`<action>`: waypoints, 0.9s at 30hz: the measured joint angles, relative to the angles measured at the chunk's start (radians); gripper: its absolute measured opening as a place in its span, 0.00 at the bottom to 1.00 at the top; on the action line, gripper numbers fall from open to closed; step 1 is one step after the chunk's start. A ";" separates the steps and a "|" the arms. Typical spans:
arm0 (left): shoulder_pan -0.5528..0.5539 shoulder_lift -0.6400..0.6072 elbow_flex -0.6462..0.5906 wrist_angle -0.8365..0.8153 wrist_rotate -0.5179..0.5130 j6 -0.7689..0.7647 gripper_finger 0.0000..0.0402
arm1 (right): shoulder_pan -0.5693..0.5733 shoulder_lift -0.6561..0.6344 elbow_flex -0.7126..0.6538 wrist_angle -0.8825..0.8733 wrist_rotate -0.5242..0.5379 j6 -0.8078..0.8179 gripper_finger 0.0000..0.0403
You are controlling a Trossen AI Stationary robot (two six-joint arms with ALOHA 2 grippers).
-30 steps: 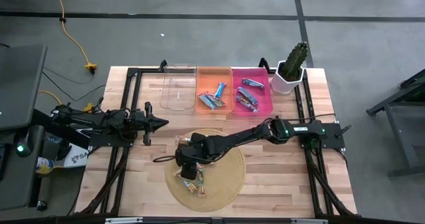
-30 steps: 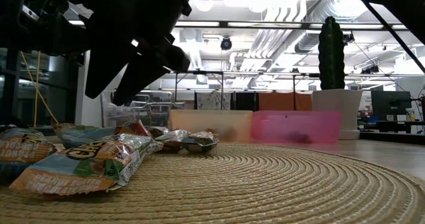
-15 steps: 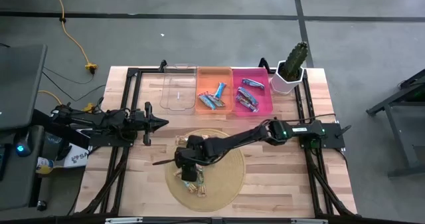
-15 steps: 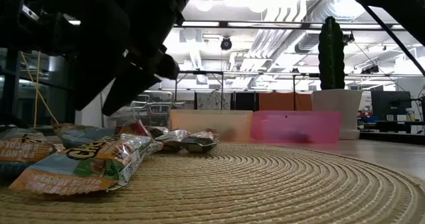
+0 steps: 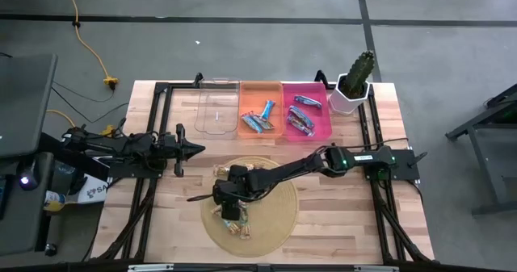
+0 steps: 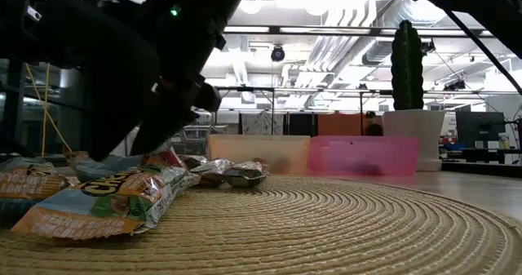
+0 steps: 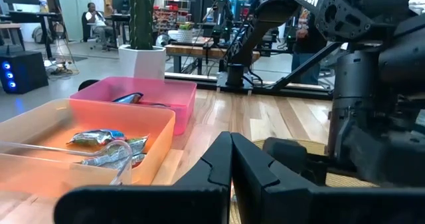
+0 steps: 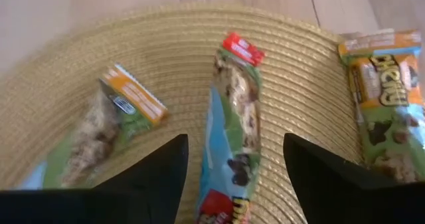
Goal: Pick and place Granola Bars by type
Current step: Put the red granola bar into the orange bin
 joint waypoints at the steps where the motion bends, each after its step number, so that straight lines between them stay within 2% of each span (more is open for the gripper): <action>1: 0.000 0.000 0.000 0.000 0.000 0.000 0.00 | 0.000 0.000 0.000 -0.003 0.002 0.000 0.58; 7: 0.000 0.000 0.000 0.000 0.000 0.000 0.00 | -0.004 0.000 0.000 0.008 0.026 0.010 0.58; 21: 0.000 0.000 0.000 0.001 0.000 0.000 0.00 | -0.004 0.046 0.001 0.039 -0.021 0.061 0.57; 27: 0.000 0.000 0.000 0.001 0.000 0.000 0.00 | -0.004 0.048 0.001 0.035 -0.016 0.068 0.51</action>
